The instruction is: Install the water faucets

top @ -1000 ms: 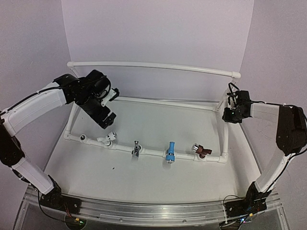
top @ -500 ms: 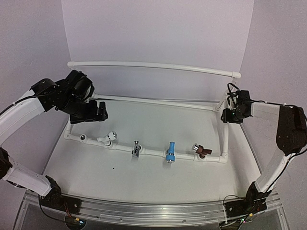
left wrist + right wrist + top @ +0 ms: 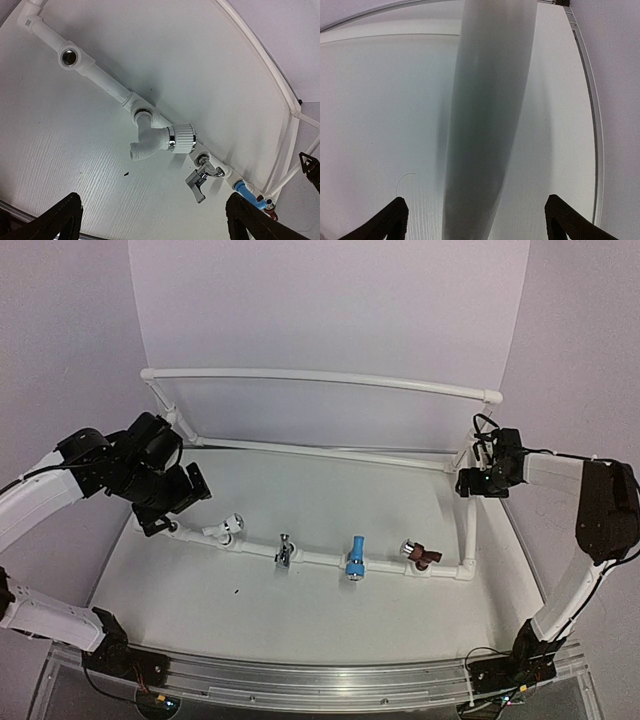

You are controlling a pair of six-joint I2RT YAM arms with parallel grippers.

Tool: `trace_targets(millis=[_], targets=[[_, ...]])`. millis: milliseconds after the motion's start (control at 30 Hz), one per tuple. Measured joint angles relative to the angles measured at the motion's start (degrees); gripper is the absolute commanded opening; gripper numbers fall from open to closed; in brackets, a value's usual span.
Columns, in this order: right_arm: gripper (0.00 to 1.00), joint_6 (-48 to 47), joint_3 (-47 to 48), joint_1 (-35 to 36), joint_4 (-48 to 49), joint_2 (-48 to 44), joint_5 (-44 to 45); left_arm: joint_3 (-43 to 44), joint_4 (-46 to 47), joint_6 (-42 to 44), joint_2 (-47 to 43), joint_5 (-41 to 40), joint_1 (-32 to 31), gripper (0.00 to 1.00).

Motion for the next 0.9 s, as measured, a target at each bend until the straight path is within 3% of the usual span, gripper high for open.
trace_targets(millis=[200, 400, 700, 867, 900], targets=[[0.85, 0.01, 0.00, 0.00, -0.31, 0.00, -0.99, -0.35, 1.54, -2.71, 2.88, -0.22, -0.37, 1.00], [0.57, 0.18, 0.00, 0.00, -0.54, 0.26, -1.60, -0.35, 2.10, -2.62, 7.02, -0.92, -1.01, 1.00], [0.30, 1.11, 0.00, 0.00, -0.68, 1.42, -2.62, -0.26, 2.07, -2.25, 8.33, -1.08, -2.26, 1.00], [0.02, 5.78, 0.00, -0.02, -0.74, 1.42, -2.89, 0.73, 1.93, -1.23, 10.35, -1.06, -3.05, 1.00], [0.00, 6.32, 0.00, -0.05, -0.51, 1.42, -3.13, 0.91, 1.97, -1.06, 10.96, -1.06, -3.19, 1.00]])
